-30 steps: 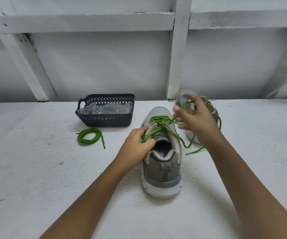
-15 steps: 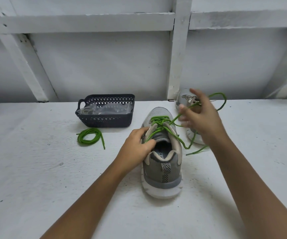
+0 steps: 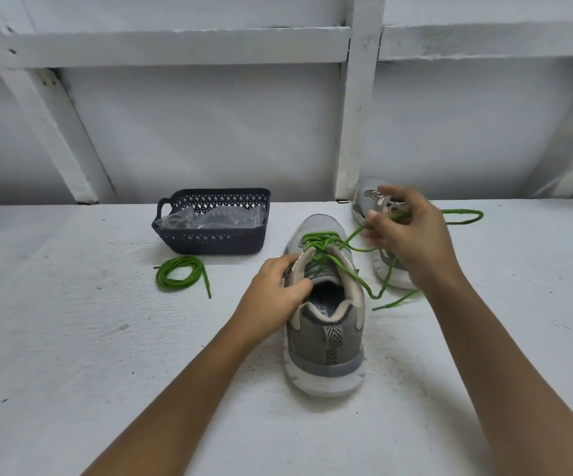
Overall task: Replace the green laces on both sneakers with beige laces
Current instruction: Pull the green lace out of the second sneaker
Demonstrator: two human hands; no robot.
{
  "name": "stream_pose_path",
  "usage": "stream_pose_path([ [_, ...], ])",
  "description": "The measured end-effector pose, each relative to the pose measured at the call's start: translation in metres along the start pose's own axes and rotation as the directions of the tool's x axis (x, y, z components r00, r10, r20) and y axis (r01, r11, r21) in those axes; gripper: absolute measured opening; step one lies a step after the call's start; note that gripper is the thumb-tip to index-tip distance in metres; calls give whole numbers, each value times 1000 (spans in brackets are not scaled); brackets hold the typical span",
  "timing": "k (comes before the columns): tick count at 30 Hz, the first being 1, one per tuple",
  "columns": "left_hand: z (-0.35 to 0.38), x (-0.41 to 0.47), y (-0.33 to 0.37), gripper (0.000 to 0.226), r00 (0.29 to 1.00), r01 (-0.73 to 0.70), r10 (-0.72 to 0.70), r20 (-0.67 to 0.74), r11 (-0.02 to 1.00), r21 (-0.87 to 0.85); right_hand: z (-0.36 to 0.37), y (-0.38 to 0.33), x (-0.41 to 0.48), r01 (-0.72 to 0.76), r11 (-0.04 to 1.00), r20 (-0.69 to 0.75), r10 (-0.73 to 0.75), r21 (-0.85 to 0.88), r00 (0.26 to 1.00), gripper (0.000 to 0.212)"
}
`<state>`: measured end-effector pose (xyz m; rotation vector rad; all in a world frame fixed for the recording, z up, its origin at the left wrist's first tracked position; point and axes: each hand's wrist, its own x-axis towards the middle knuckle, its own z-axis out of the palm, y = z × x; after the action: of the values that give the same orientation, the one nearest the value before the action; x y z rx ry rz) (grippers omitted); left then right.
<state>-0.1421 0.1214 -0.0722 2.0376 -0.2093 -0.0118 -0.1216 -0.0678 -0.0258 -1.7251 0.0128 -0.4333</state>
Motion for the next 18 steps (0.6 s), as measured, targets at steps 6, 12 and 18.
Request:
stream_pose_path([
  [6, -1, -1, 1, 55, 1000, 3, -3, 1, 1000, 3, 15, 6, -8, 80, 938, 319, 33, -337, 947, 11],
  [12, -1, -1, 2, 58, 1000, 11, -11, 1, 1000, 16, 10, 3, -7, 16, 914, 297, 116, -406, 948, 12],
  [18, -2, 0, 1, 61, 1000, 9, -8, -7, 1000, 25, -2, -10, -4, -125, 989, 34, 128, -82, 991, 16],
])
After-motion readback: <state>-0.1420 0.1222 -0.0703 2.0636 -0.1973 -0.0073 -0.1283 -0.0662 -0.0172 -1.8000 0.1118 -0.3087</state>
